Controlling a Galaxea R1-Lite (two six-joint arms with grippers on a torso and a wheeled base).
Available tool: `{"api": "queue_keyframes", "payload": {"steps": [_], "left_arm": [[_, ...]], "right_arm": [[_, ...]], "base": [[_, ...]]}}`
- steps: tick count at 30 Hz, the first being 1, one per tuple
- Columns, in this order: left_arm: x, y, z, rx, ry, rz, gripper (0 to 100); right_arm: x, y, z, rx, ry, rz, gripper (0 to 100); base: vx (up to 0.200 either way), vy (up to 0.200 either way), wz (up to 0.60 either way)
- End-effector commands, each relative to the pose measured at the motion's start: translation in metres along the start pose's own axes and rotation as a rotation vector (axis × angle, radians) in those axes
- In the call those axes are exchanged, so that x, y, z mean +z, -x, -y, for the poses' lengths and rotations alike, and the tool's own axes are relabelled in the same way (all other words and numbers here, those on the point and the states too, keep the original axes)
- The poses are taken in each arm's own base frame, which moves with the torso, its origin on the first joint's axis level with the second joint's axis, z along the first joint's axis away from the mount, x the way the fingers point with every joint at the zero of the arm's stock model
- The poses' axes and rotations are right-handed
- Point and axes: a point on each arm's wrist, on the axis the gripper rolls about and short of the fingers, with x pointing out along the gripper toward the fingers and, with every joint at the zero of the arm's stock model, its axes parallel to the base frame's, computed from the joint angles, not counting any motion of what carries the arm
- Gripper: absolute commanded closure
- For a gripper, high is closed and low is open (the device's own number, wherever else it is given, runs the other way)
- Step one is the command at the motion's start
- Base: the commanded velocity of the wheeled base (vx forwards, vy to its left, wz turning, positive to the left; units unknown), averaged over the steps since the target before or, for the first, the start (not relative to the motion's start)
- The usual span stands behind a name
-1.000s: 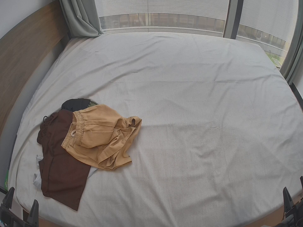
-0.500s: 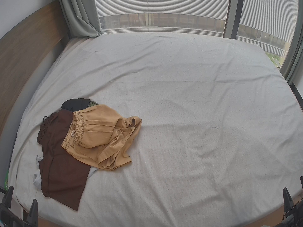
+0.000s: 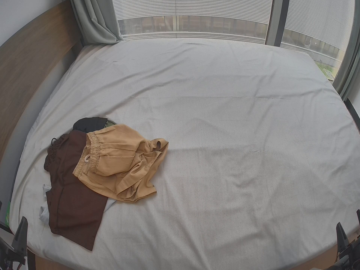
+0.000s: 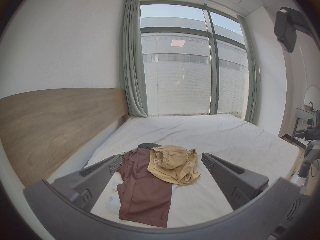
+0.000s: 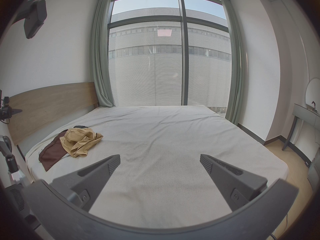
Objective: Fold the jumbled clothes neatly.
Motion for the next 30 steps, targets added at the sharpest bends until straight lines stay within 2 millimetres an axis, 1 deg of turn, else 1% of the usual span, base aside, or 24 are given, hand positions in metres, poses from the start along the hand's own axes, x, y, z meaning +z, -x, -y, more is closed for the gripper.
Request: {"api": "queue_keyframes", "payload": {"steps": [1, 2, 4, 6, 8, 10, 11, 16, 21, 27, 28, 30], "left_arm": [[0.001, -0.015, 0.0, -0.032, 0.022, -0.104, 0], [0.0, -0.016, 0.0, -0.033, 0.025, -0.106, 0], [0.002, -0.022, 0.0, -0.07, 0.088, -0.146, 0], [0.004, -0.026, 0.001, -0.098, 0.101, -0.17, 0], [0.008, -0.035, 0.002, -0.152, 0.125, -0.215, 0], [0.01, -0.039, 0.004, -0.181, 0.155, -0.236, 0], [0.014, -0.043, 0.005, -0.21, 0.195, -0.258, 0], [0.019, -0.055, 0.008, -0.288, 0.261, -0.317, 0], [0.026, -0.071, 0.011, -0.333, 0.349, -0.329, 0], [0.026, -0.09, 0.013, -0.355, 0.387, -0.37, 0], [0.026, -0.09, 0.013, -0.355, 0.387, -0.37, 0], [0.025, -0.098, 0.015, -0.385, 0.393, -0.403, 0]], "right_arm": [[-0.004, 0.0, 0.0, -0.001, 0.0, -0.003, 0], [-0.004, 0.0, 0.0, 0.001, 0.0, -0.003, 0], [-0.004, 0.0, 0.0, 0.001, 0.0, -0.003, 0], [-0.004, 0.0, 0.0, 0.001, 0.0, -0.003, 0], [-0.004, 0.0, 0.0, 0.001, 0.0, -0.003, 0], [-0.004, 0.0, 0.0, 0.001, 0.0, -0.003, 0], [-0.004, 0.0, 0.0, 0.001, 0.0, -0.003, 0], [-0.004, 0.0, 0.0, 0.001, 0.0, -0.003, 0], [-0.004, 0.0, 0.0, 0.001, 0.0, -0.003, 0], [-0.004, 0.0, 0.0, 0.001, 0.0, -0.003, 0], [-0.004, 0.0, 0.0, 0.001, 0.0, -0.003, 0], [-0.004, 0.0, 0.0, 0.001, 0.0, -0.003, 0]], "base": [[0.0, 0.0, 0.0], [0.0, 0.0, 0.0], [0.0, 0.0, 0.0], [0.0, 0.0, 0.0], [0.0, 0.0, 0.0], [0.0, 0.0, 0.0], [0.0, 0.0, 0.0], [0.0, 0.0, 0.0], [0.0, 0.0, 0.0], [0.0, 0.0, 0.0], [0.0, 0.0, 0.0], [0.0, 0.0, 0.0]]}}
